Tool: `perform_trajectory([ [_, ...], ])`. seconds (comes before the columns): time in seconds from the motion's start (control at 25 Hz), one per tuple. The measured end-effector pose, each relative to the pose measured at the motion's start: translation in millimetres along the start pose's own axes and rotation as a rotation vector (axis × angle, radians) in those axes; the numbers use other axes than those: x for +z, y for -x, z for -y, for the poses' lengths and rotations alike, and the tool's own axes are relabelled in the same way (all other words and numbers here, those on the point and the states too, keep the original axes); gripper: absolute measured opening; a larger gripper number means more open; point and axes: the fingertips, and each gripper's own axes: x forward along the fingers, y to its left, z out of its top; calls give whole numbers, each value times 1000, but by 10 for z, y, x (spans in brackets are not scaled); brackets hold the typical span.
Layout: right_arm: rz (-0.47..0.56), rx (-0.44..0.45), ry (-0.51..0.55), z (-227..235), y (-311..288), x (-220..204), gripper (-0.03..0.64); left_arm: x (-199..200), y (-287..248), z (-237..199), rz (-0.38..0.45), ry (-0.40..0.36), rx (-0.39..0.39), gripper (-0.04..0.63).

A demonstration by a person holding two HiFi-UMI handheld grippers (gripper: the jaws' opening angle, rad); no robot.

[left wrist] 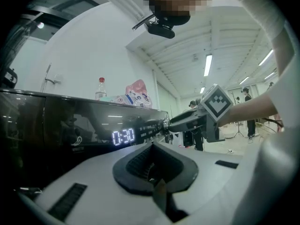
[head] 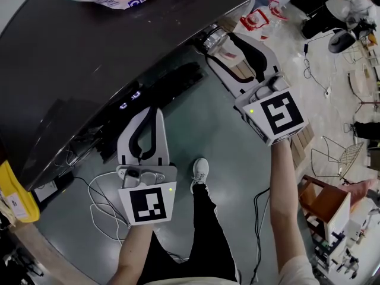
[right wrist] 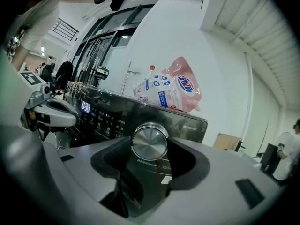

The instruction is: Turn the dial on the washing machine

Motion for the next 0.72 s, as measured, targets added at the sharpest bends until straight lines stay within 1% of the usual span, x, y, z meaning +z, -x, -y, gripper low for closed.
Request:
perform_trajectory([
  [0.12,10,0,-96,18,-7,-17,244,2,-9,-16,3,10,4,-2],
  [0.52,63,13,-536,96,21,-90,240,19,11,-16,9,31,12,-2],
  [0.72,80,15,-669,110,28,-111,238,54,-8,-1,21,38,12,-2],
])
